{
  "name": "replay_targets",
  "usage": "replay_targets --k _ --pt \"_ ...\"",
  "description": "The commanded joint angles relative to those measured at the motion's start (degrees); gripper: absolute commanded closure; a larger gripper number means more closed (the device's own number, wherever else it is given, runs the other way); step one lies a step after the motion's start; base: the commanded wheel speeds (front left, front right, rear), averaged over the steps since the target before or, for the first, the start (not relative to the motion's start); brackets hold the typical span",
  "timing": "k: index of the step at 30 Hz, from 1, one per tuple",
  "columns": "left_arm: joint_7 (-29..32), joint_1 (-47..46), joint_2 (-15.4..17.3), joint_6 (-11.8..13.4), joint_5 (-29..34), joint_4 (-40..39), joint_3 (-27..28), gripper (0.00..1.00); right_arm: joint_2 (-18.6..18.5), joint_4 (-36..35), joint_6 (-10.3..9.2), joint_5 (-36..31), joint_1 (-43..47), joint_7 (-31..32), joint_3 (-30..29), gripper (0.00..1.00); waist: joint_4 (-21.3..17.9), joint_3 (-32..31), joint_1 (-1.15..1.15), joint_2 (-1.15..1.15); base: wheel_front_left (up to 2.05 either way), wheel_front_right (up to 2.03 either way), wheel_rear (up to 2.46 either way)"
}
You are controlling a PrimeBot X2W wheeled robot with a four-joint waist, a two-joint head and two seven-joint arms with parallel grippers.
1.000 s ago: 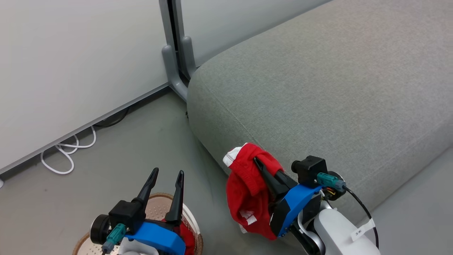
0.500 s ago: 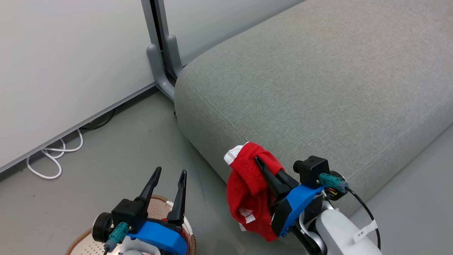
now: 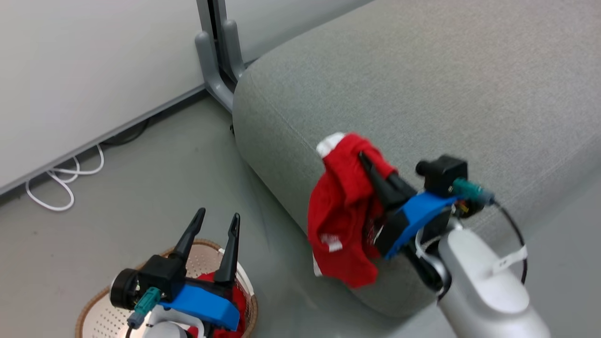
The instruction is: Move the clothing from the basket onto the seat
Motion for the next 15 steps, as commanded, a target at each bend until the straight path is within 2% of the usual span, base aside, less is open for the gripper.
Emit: replay_targets --k 1,8,15 --pt "-0.18 -1.19 0.71 -0.06 0.62 -0.82 0.2 0.0 -0.54 -0.09 0.01 1.03 -2.55 0.26 -0.88 1.0 0.31 2.39 0.0 -0.01 0.0 0.0 0.0" --pt "-0.18 -4.66 4.37 -0.06 1.94 -4.46 -0.84 0.0 -4.04 0.45 0.01 6.83 -14.43 1.11 -6.57 1.0 1.52 10.68 0.0 -0.01 0.0 0.0 0.0" --pt "-0.18 -7.41 9.22 -0.06 3.25 -8.72 -0.6 0.0 -11.22 0.77 0.01 11.41 -25.17 1.19 -12.09 1.0 2.31 19.15 0.0 -0.01 0.0 0.0 0.0"
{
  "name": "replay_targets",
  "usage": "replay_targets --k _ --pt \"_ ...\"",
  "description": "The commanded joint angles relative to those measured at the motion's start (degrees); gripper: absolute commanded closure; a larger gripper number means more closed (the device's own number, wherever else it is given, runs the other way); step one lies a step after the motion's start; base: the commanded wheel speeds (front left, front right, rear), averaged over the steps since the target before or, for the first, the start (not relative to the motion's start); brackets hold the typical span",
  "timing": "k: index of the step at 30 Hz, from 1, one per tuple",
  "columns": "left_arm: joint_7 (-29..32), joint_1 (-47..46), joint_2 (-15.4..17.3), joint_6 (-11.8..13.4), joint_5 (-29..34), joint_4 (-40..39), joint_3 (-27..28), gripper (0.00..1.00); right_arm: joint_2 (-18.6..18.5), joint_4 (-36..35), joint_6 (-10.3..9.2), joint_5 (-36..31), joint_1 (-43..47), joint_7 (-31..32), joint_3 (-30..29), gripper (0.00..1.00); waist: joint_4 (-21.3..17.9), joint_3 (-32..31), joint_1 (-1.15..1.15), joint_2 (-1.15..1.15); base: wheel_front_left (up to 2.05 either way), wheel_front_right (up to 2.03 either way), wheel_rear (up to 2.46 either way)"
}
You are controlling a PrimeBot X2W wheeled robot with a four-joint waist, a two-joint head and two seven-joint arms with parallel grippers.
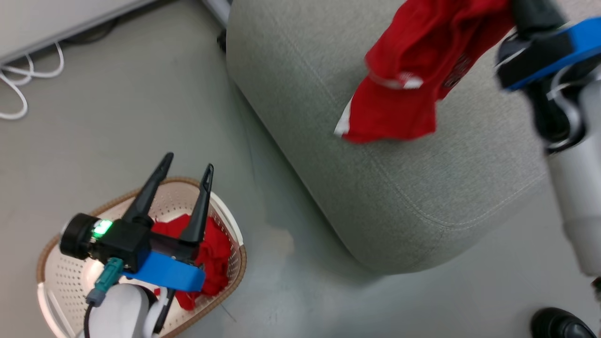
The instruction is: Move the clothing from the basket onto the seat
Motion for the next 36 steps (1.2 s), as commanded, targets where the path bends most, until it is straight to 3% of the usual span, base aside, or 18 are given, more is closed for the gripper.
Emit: replay_targets --k 1,6,14,26,31,36 --pt "-0.18 -1.67 1.15 -0.05 0.57 -1.34 0.34 0.0 -1.76 0.5 0.01 0.75 -2.75 -0.51 -1.35 1.0 0.94 5.12 -0.01 0.0 0.0 0.0 0.0" --pt "0.37 -3.67 2.91 -0.06 1.42 -4.84 0.0 0.0 -6.68 3.0 0.01 0.99 -7.62 -2.26 -5.12 1.0 2.12 9.56 -0.01 0.0 0.0 0.0 0.0" --pt "2.25 -4.6 5.43 0.14 2.19 -10.18 -0.22 0.0 -9.19 11.64 0.01 0.51 -10.35 -7.46 -10.65 1.0 3.8 14.72 -0.01 0.0 0.0 0.0 0.0" --pt "3.33 -3.19 6.56 0.43 1.58 -12.12 -0.91 0.0 -5.79 30.24 0.01 -6.02 -7.38 -10.94 -10.0 1.0 5.65 15.99 -0.01 0.0 0.0 0.0 0.0" --pt "3.14 -3.06 6.67 0.59 1.47 -11.64 -1.28 0.0 -5.4 32.86 0.01 -7.72 -7.72 -11.48 -11.76 1.0 6.12 15.82 -0.01 0.0 0.0 0.0 0.0" --pt "2.93 -3.36 6.56 0.93 1.1 -11.21 -1.45 0.0 -5.28 31.23 0.01 -9.89 -7.39 -11.51 -14.01 1.0 6.49 15.49 -0.01 0.0 0.0 0.0 0.0"
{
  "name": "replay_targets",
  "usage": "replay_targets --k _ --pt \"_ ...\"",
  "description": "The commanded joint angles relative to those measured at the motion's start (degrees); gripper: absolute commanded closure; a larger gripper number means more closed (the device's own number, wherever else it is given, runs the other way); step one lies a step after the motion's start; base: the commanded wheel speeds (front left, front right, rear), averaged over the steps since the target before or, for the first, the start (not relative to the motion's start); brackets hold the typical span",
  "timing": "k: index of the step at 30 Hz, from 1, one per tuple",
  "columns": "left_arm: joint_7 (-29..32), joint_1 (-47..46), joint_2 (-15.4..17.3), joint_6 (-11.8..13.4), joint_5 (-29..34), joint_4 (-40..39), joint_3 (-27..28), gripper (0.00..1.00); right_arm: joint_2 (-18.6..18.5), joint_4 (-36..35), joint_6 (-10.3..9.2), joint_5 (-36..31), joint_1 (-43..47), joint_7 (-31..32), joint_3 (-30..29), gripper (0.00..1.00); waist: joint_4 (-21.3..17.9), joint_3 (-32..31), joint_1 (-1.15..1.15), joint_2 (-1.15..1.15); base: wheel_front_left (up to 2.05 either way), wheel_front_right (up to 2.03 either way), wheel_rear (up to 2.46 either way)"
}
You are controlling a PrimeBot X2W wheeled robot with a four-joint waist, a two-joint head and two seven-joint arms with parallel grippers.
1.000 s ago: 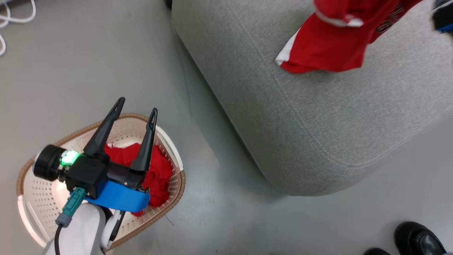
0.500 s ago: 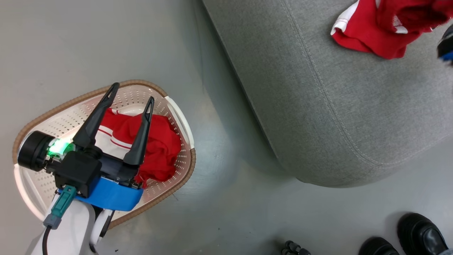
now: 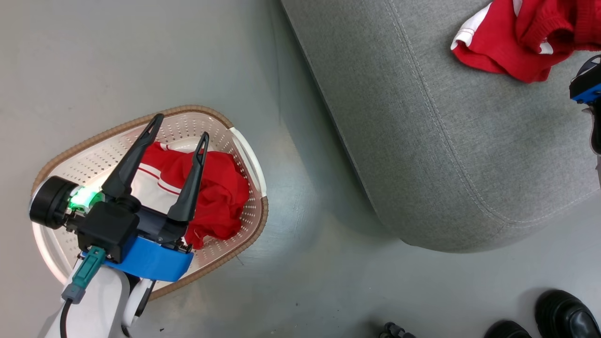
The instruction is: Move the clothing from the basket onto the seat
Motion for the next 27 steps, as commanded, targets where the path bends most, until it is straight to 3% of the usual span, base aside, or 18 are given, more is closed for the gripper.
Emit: replay_targets --k 1,3,4,5,18,27 --pt "-0.36 0.0 0.0 0.49 -0.43 0.29 -0.19 0.0 0.28 -0.44 0.01 -0.95 0.39 -0.29 -0.84 0.9 0.2 -0.28 0.0 0.0 0.0 0.0 0.0" --pt "-0.36 -0.22 -0.18 0.76 -0.34 0.62 -0.26 0.0 0.56 -0.63 0.01 -1.5 0.68 -0.3 -1.44 0.53 0.33 -0.52 0.0 0.0 0.0 0.0 0.0" --pt "-0.39 -0.36 -0.29 0.85 -0.37 0.8 -0.37 0.0 0.62 -0.78 0.01 -1.92 0.81 -0.3 -1.72 0.16 0.39 -0.64 0.0 0.0 0.0 0.0 0.0" --pt "-0.45 -0.55 -0.37 0.93 -0.39 0.95 -0.47 0.0 0.74 -0.84 0.01 -2.26 0.94 -0.3 -1.83 0.0 0.44 -0.76 0.0 0.0 0.0 0.0 0.0" --pt "-1.18 -1.2 -0.6 1.13 -0.91 2.47 -1.01 0.0 1.41 -2.15 0.01 -6.68 2.48 -0.31 -5.39 0.0 0.68 -2.28 0.0 0.0 0.0 0.0 0.0" --pt "-2.75 -1.05 -3.62 1.33 -2.47 6.32 -2.01 0.0 1.59 -3.94 0.01 -9.35 7.6 -0.31 -5.44 0.0 1.87 -8.05 0.0 0.0 0.0 0.0 0.0"
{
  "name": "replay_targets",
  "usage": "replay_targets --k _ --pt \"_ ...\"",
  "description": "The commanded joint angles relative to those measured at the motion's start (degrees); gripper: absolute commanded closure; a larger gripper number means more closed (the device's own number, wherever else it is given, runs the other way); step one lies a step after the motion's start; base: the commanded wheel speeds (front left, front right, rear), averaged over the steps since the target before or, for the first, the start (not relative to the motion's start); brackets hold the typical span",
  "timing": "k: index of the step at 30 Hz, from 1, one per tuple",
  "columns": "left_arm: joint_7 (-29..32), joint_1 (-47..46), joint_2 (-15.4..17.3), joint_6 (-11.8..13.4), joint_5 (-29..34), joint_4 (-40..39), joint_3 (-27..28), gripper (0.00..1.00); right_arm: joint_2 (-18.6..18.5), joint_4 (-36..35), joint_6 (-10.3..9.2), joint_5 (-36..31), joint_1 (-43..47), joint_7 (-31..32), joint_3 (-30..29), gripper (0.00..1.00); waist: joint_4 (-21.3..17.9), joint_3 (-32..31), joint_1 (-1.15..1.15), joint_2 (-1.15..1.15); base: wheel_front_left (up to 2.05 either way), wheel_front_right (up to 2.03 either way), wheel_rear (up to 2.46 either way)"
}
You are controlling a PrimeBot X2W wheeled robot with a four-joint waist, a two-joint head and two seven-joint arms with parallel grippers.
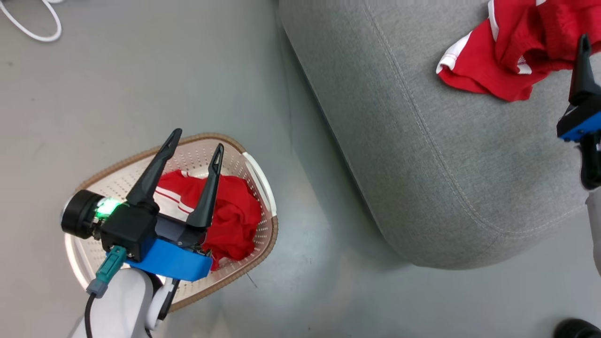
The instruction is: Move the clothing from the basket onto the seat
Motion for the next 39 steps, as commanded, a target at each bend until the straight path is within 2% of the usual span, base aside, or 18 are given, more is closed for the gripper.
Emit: replay_targets --k 1,12,20,27,34,39 --pt "-0.49 -0.64 -0.7 0.29 -0.54 0.75 -0.06 0.0 -0.15 -0.89 0.01 -0.27 1.76 -0.3 0.28 0.0 0.8 -2.37 0.0 0.0 0.0 0.0 0.0" --pt "-0.97 3.04 -7.34 0.27 -2.71 5.84 3.08 0.0 0.86 -10.62 0.01 -1.74 15.84 -0.29 3.7 0.0 3.73 -13.63 0.0 0.0 0.0 0.0 0.0" --pt "-0.98 6.91 -11.35 -0.23 -2.12 8.15 7.52 0.0 3.94 -18.33 0.01 -4.02 25.25 -0.11 5.78 0.0 6.58 -20.52 0.0 0.0 0.0 0.0 0.0" --pt "-0.99 10.92 -13.32 -0.64 -1.84 10.25 11.25 0.0 7.28 -28.9 0.01 -4.26 34.52 3.46 6.6 0.0 9.53 -25.53 0.0 0.0 0.0 0.0 0.0" --pt "-0.97 13.35 -14.1 -0.95 -2.0 11.8 14.75 0.0 9.98 -40.39 0.01 -4.62 43.11 7.54 6.06 0.0 13.61 -28.17 0.0 0.0 0.0 0.0 0.0" --pt "-0.94 14.71 -14.31 -1.19 -1.2 12.84 16.34 0.0 11.63 -46.02 0.01 -5.19 47.62 9.53 5.13 0.0 16.7 -29.62 0.0 0.0 0.0 0.0 0.0"
